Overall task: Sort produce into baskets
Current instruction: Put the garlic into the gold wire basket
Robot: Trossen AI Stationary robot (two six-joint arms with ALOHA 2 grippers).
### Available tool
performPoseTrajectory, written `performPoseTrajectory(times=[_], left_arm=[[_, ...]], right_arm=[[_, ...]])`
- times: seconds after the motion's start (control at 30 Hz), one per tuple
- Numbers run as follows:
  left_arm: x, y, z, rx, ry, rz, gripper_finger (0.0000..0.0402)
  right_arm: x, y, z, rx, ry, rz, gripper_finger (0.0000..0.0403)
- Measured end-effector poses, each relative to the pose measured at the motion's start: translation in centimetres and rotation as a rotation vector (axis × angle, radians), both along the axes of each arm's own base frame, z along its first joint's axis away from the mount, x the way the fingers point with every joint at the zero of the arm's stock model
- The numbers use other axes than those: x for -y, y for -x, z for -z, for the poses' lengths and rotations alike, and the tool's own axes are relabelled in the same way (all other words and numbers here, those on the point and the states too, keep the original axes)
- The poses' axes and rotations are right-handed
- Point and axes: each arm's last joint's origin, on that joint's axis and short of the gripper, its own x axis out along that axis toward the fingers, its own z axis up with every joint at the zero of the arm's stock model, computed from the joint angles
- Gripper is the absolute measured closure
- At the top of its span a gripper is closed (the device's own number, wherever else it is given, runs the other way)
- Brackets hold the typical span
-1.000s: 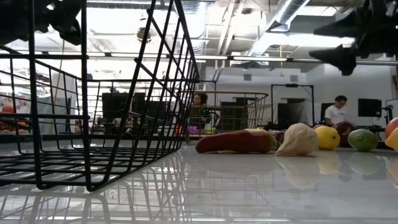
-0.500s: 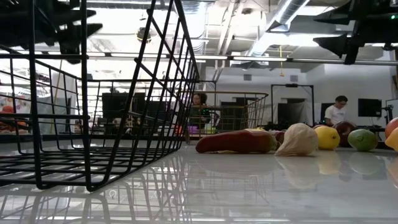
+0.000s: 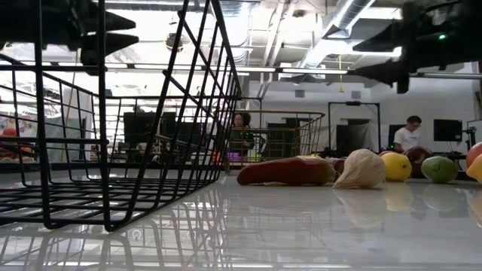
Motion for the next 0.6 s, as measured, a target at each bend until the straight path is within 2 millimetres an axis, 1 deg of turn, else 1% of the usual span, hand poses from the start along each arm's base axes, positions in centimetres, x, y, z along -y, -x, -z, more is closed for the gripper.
performPoseTrajectory(times=[0.2, 0.33, 0.47, 0.6], left_arm=[[0.5, -2.0, -1.9, -0.068, -0.041, 0.017, 0.0264], [0.8, -4.1, -3.4, -0.16, -0.06, 0.012, 0.0264], [1.0, -6.6, -4.5, -0.269, -0.105, 0.001, 0.0264], [1.2, -9.3, -5.4, -0.309, -0.122, 0.044, 0.0264]], right_arm=[[0.0, -3.1, -0.5, -0.176, -0.004, -0.067, 0.0078], [-0.2, -4.9, -0.8, -0.271, 0.026, -0.096, 0.0078], [-0.4, -6.1, -0.8, -0.328, 0.053, -0.111, 0.0078], [-0.7, -6.7, -0.4, -0.359, 0.057, -0.106, 0.0078]])
